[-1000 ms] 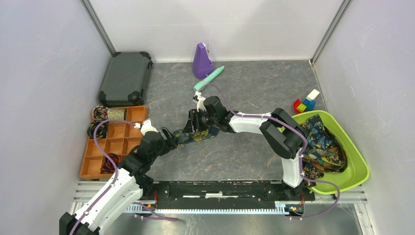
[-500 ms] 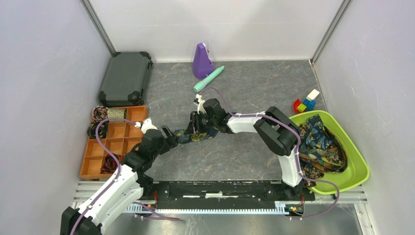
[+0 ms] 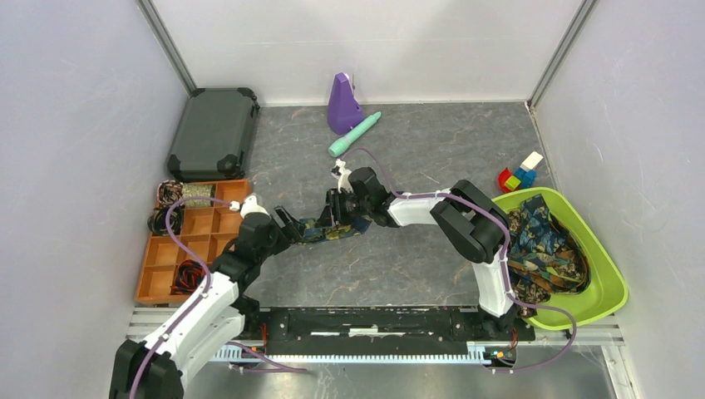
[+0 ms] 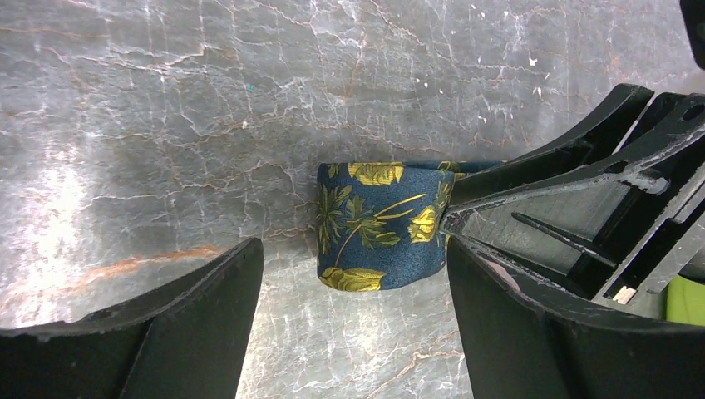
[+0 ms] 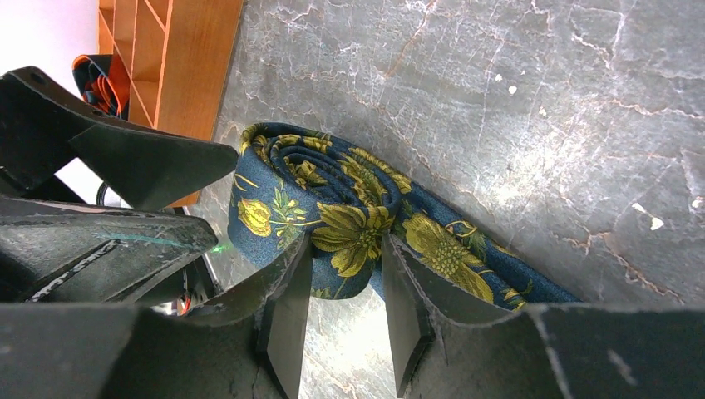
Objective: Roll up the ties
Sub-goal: Roll the tie at the center of the board.
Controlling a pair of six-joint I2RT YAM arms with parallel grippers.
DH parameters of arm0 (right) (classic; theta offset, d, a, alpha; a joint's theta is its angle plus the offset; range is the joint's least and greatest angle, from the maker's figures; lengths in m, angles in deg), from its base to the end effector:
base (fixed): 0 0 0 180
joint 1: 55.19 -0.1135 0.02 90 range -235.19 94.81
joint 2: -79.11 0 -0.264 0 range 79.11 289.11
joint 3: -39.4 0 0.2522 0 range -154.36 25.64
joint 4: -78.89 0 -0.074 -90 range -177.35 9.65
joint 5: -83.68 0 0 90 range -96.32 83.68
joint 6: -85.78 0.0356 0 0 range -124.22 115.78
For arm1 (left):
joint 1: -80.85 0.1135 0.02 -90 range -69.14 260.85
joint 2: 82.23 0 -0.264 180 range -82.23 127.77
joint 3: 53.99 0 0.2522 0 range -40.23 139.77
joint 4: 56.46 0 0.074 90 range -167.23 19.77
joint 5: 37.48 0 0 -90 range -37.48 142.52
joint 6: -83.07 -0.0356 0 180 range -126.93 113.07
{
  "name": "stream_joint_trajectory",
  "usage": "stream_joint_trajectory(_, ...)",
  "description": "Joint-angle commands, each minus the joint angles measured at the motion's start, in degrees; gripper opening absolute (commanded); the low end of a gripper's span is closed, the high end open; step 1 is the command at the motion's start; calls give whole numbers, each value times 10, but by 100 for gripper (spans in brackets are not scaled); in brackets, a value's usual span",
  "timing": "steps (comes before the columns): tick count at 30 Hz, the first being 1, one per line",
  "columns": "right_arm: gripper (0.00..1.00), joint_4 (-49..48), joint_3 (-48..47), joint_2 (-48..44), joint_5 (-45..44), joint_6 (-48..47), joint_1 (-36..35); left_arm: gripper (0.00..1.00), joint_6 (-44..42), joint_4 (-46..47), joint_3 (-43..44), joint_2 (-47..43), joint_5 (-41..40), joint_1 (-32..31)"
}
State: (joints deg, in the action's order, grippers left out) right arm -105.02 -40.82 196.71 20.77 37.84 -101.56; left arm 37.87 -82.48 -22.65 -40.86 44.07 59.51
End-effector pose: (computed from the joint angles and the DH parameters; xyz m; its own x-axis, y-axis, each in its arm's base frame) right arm 0.2856 0.3231 0.1361 -0.8898 -0.0690 -0.4511 -0.4181 0.5194 0.7453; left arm 0.1496 -0.0528 0.1798 -0.5646 -0.5277 -0.6346 -0.2094 0.8353 -0.5083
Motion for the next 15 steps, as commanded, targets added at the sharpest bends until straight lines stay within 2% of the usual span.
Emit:
stream_joint_trajectory(1,41,-13,15,12,-2,-8,3,86,-26,88,-15,21,42,14)
stream_joint_trajectory(5,41,-17,21,13,0,-9,4,87,-32,120,-16,46,67,17)
stream_joint_trajectory(15,40,-27,31,23,2,-9,5,85,-36,185,-34,97,74,23)
